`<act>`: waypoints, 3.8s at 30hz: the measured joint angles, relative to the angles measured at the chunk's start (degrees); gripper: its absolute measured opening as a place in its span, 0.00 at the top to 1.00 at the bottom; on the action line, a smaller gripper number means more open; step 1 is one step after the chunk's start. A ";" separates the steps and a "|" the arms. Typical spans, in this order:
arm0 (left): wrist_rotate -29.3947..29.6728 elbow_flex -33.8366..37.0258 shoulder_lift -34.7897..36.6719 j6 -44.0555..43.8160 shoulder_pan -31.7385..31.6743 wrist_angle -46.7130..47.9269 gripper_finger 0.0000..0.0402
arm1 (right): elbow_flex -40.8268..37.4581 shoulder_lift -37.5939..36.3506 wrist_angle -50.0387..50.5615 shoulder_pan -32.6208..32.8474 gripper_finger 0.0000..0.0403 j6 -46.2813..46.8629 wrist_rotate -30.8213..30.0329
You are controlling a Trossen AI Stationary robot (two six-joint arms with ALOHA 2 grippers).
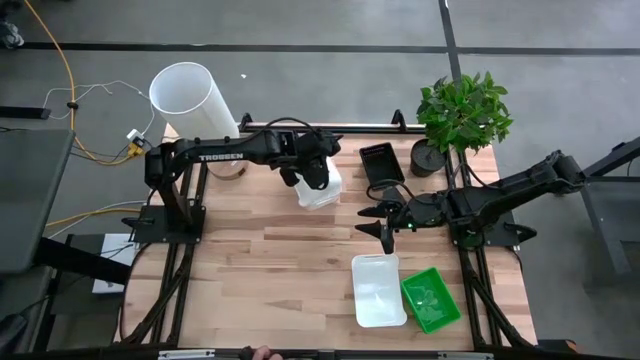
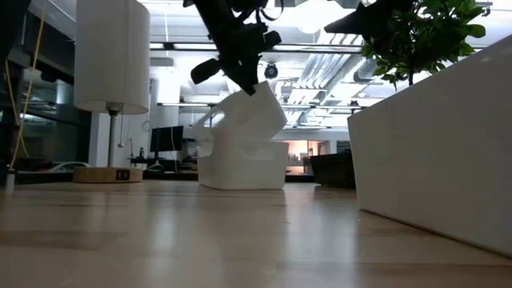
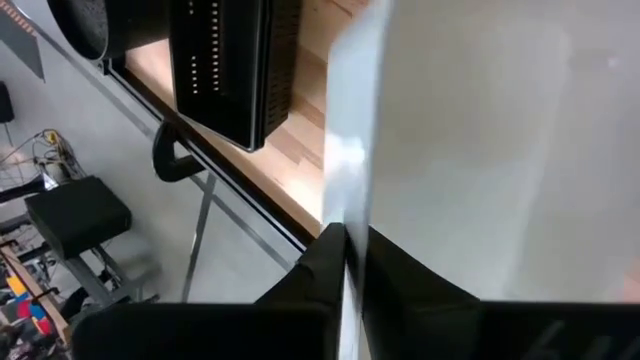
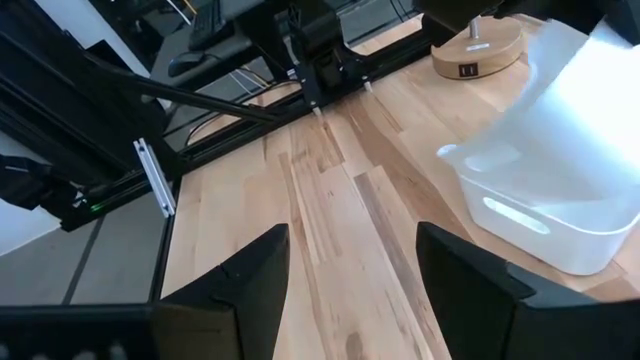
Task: Stack baskets by color
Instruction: Stack the bottom left white bin on top of the top white bin
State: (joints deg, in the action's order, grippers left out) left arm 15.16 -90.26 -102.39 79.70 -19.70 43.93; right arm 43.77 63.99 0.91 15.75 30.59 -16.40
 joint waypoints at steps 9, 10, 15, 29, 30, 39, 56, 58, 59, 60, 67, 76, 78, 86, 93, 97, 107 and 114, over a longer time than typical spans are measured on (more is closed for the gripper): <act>-3.05 0.02 0.00 -4.42 0.00 -0.20 0.80 | 0.00 0.00 0.10 0.00 0.49 -0.20 0.00; -2.91 0.02 0.00 -4.57 0.00 -0.40 0.78 | 0.00 0.00 0.10 0.00 0.49 -0.20 0.02; -0.05 0.02 0.15 -6.60 0.75 -0.97 0.68 | 0.00 0.00 0.10 0.00 0.49 -0.20 0.01; -1.14 -5.53 10.79 -39.11 3.41 -1.52 0.58 | 0.00 0.00 -1.88 -2.62 0.49 1.51 -9.11; -4.31 -5.44 12.54 -44.21 3.07 -1.38 0.58 | 0.00 0.11 -2.10 -3.45 0.49 1.51 -9.08; -21.23 4.74 27.80 -76.67 5.17 -9.49 0.58 | 12.73 10.86 6.95 -10.29 0.49 -3.61 -8.35; -0.62 38.58 50.52 -94.54 22.97 -47.40 0.58 | 48.41 39.54 44.33 -19.38 0.49 8.99 -10.04; -0.39 38.58 50.58 -94.55 23.75 -47.37 0.58 | 50.86 41.88 45.95 -19.54 0.49 8.90 -10.17; -0.42 38.58 50.58 -94.55 24.05 -47.33 0.58 | 51.87 43.00 46.85 -19.59 0.49 9.01 -10.45; -0.40 38.58 50.58 -94.55 24.23 -47.30 0.58 | 52.63 44.09 47.74 -19.65 0.49 9.05 -10.93; -0.37 38.60 50.58 -94.75 25.14 -47.11 0.58 | 54.40 48.19 50.53 -20.09 0.51 9.79 -13.72; -0.37 38.60 50.58 -94.75 25.11 -46.76 0.58 | 54.42 48.30 50.81 -20.35 0.85 10.51 -15.96; -0.37 38.60 50.58 -94.75 25.11 -46.76 0.58 | 54.42 48.30 50.91 -20.44 0.95 10.33 -16.19; -0.37 38.60 50.56 -94.75 25.11 -46.72 0.58 | 57.03 47.82 51.58 -20.37 0.99 8.46 -17.72; -0.39 38.60 50.56 -94.75 25.11 -45.87 0.58 | 63.90 47.76 53.68 -20.90 1.00 2.64 -16.06; -0.39 38.62 50.56 -94.70 25.11 -45.02 0.58 | 65.26 47.76 55.85 -22.15 1.00 2.64 -12.77; -0.39 38.62 50.53 -94.57 25.09 -45.01 0.58 | 57.56 47.74 49.90 -22.73 0.87 5.58 -5.21; -0.39 38.62 50.55 -94.62 25.09 -45.03 0.58 | 53.89 47.74 48.46 -22.82 0.56 6.64 -8.83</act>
State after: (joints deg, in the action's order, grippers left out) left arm 14.76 -51.64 -51.84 -14.92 5.39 -1.10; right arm 97.66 111.72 49.37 -7.07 37.23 -25.23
